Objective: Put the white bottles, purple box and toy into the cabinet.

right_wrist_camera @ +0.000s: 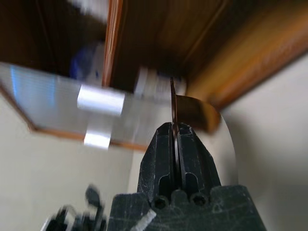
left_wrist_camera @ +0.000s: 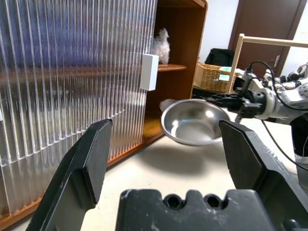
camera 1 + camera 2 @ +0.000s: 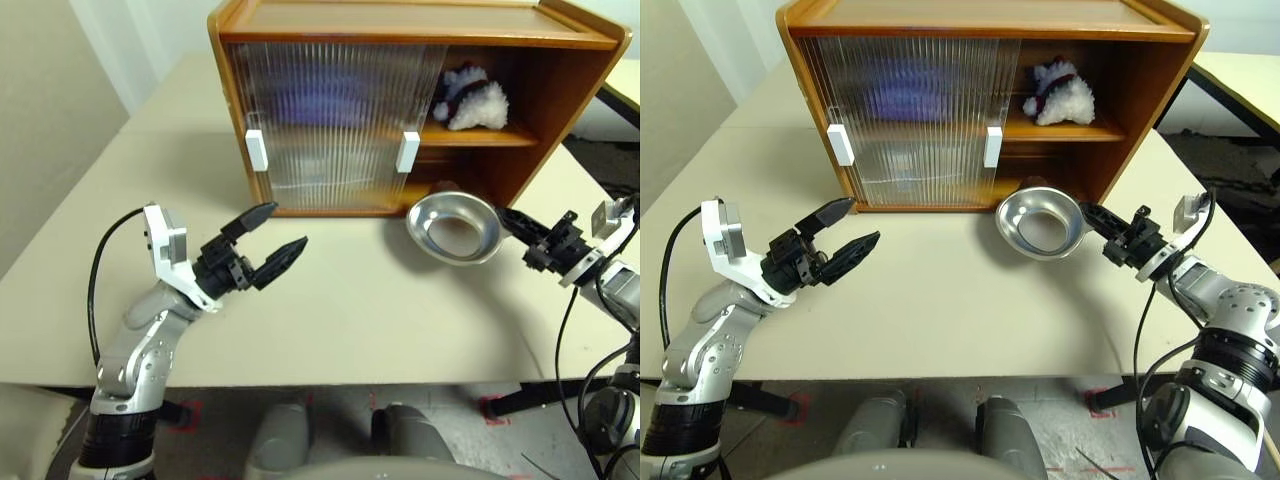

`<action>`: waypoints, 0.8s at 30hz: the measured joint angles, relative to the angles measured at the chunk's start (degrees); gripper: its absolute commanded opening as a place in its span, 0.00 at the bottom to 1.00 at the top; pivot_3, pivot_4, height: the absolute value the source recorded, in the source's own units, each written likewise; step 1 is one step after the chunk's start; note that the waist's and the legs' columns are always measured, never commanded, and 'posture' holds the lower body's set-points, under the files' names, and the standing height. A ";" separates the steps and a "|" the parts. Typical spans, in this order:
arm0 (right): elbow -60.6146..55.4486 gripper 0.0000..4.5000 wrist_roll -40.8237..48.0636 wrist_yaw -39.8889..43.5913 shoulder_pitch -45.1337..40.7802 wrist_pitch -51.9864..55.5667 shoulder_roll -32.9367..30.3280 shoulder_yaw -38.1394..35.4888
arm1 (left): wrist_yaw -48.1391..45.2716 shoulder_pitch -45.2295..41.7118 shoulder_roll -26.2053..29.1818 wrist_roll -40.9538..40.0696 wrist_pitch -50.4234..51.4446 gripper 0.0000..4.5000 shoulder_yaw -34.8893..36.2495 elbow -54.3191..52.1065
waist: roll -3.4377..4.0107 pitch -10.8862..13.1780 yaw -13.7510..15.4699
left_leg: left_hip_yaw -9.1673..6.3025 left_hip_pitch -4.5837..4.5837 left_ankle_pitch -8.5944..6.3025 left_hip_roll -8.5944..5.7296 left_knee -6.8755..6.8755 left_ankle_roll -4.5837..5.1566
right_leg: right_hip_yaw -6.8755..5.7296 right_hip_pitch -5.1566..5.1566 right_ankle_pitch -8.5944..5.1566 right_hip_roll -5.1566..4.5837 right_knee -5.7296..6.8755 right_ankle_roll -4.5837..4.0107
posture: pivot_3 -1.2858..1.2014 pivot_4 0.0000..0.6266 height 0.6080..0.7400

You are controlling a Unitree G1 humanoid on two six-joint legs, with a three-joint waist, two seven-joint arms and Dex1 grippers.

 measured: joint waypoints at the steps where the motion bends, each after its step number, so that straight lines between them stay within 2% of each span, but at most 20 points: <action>1: 0.74 0.00 -0.04 -0.54 -0.27 -1.35 0.15 -0.10 | -0.09 -0.08 0.00 0.00 0.00 1.00 0.00 0.00 | 0.00 0.00 0.03 | -0.01 0.00 0.00 0.00 0.00 0.00 | -0.01 0.00 0.00 0.00 -0.01 0.00 | 0.60 0.02 1.00; 7: 5.37 0.00 -1.61 -1.13 -1.13 -8.18 1.21 1.04 | -0.39 -0.07 0.00 0.00 -0.03 1.00 0.07 0.03 | 0.04 -0.02 -0.16 | -0.01 0.00 0.00 0.01 0.00 0.00 | 0.00 0.00 0.00 -0.01 0.01 -0.01 | 0.60 0.01 1.00; 13: 10.45 0.00 -1.58 -2.51 -6.06 -16.01 3.31 0.78 | -0.56 -0.21 0.00 0.03 -0.06 1.00 0.04 0.19 | 0.10 -0.05 -1.51 | 0.03 -0.01 0.00 0.03 0.00 0.00 | 0.01 0.01 0.02 0.00 0.04 -0.01 | 0.60 0.01 1.00; 24: 19.58 0.00 -1.83 -6.33 -13.12 -25.68 7.38 0.67 | -0.91 -0.43 0.03 0.06 -0.07 1.00 0.06 0.20 | 0.21 -0.11 -1.59 | 0.01 0.02 0.00 0.02 -0.02 0.00 | 0.01 -0.01 0.10 0.00 0.04 -0.15 | 0.60 0.00 1.00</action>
